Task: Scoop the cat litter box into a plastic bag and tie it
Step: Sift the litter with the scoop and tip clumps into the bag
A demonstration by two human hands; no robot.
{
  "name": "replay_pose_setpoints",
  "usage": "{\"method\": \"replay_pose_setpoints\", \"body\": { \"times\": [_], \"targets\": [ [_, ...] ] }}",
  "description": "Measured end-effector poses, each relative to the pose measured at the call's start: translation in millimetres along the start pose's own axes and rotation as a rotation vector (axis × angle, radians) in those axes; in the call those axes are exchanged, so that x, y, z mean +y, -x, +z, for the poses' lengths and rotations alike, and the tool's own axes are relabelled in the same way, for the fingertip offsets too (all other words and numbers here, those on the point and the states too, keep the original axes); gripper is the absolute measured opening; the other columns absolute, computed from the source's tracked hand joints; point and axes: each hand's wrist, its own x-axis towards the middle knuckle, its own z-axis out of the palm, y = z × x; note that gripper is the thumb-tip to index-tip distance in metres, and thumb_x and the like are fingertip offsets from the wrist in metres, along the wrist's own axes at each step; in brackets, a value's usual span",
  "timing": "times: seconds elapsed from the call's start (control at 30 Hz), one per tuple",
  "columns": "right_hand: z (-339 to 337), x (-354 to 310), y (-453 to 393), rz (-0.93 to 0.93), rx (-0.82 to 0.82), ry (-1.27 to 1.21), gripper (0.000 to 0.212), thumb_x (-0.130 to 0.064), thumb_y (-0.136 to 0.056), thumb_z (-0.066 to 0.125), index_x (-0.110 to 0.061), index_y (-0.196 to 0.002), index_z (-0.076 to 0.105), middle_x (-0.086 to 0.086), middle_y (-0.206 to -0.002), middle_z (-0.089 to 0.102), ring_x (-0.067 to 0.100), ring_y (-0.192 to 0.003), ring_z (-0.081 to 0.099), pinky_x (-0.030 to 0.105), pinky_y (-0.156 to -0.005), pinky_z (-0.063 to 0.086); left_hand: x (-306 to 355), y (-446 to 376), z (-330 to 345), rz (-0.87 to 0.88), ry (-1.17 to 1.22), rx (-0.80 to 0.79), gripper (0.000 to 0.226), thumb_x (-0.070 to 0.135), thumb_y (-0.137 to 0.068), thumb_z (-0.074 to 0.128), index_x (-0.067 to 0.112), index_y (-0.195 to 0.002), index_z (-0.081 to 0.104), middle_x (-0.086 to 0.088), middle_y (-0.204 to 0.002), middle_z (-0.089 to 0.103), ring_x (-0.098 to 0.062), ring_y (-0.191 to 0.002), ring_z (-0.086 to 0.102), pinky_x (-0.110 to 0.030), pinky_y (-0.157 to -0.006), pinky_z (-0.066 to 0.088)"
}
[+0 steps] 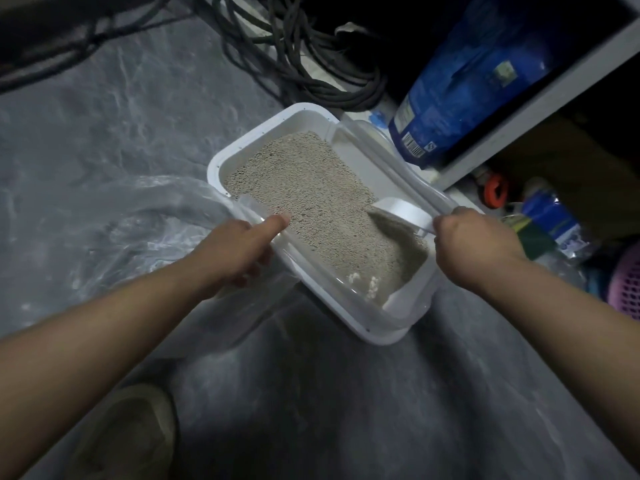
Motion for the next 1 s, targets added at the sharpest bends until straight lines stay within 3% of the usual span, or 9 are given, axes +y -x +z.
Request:
{"method": "replay_pose_setpoints", "body": {
  "times": [0.17,0.37,0.5,0.57,0.67,0.83,1.0],
  "targets": [
    [-7,-7,-20,-0.013,-0.150,0.136,0.030,-0.012,-0.091,0.058,-0.016,-0.121,0.060,0.008,-0.112,0.057,0.029,-0.099,0.063,0.035,-0.068,0.045,-3,-2,3,0.007,0.052,-0.048,0.058,0.056,-0.089,0.049,0.003,-0.089,0.072,-0.013,-0.090,0.075,-0.038,-0.086,0.072,-0.036,-0.065,0.053],
    [-17,-11,-22,-0.003,-0.331,0.061,0.033,-0.015,-0.094,0.058,-0.010,-0.127,0.053,0.010,-0.113,0.052,0.027,-0.094,0.057,0.038,-0.083,0.054,-11,-1,2,0.000,0.097,-0.071,0.045,0.043,-0.095,0.047,0.006,-0.091,0.072,-0.009,-0.089,0.075,-0.034,-0.083,0.072,-0.040,-0.067,0.055],
    [-18,-17,-17,-0.075,-0.420,0.006,0.025,-0.016,-0.093,0.055,-0.009,-0.117,0.055,0.014,-0.117,0.056,0.030,-0.102,0.061,0.035,-0.084,0.053,-10,-1,0,0.002,0.095,-0.089,0.043,0.042,-0.095,0.046,0.007,-0.092,0.070,-0.006,-0.087,0.075,-0.034,-0.084,0.071,-0.040,-0.068,0.054],
    [-20,-17,-17,-0.130,-0.437,-0.007,0.008,-0.021,-0.092,0.054,-0.014,-0.094,0.053,0.016,-0.113,0.059,0.030,-0.098,0.059,0.032,-0.076,0.047,-10,1,1,0.021,0.079,-0.090,0.040,0.034,-0.100,0.043,0.004,-0.094,0.068,-0.010,-0.091,0.074,-0.036,-0.086,0.070,-0.044,-0.071,0.056],
    [-24,-12,-21,-0.139,-0.386,-0.049,0.010,-0.023,-0.090,0.055,-0.014,-0.086,0.057,0.011,-0.091,0.057,0.027,-0.083,0.056,0.028,-0.067,0.043,-12,-2,2,0.032,0.041,-0.107,0.038,0.029,-0.104,0.038,0.001,-0.100,0.064,-0.016,-0.099,0.072,-0.039,-0.091,0.069,-0.054,-0.083,0.057],
    [-32,-22,-37,-0.078,-0.137,-0.154,0.008,-0.018,-0.089,0.055,-0.015,-0.084,0.058,0.010,-0.084,0.057,0.026,-0.072,0.055,0.027,-0.059,0.039,-19,-8,1,-0.063,0.037,-0.129,0.043,0.040,-0.105,0.039,0.009,-0.099,0.069,-0.016,-0.108,0.072,-0.038,-0.105,0.068,-0.052,-0.090,0.054],
    [-40,-66,-49,-0.167,0.081,-0.267,0.013,-0.021,-0.096,0.050,-0.017,-0.086,0.056,0.006,-0.083,0.053,0.025,-0.073,0.055,0.032,-0.064,0.044,-17,-1,1,0.015,0.039,-0.100,0.050,0.038,-0.102,0.035,0.006,-0.087,0.070,-0.011,-0.089,0.074,-0.034,-0.084,0.069,-0.054,-0.084,0.055]
  ]
}}
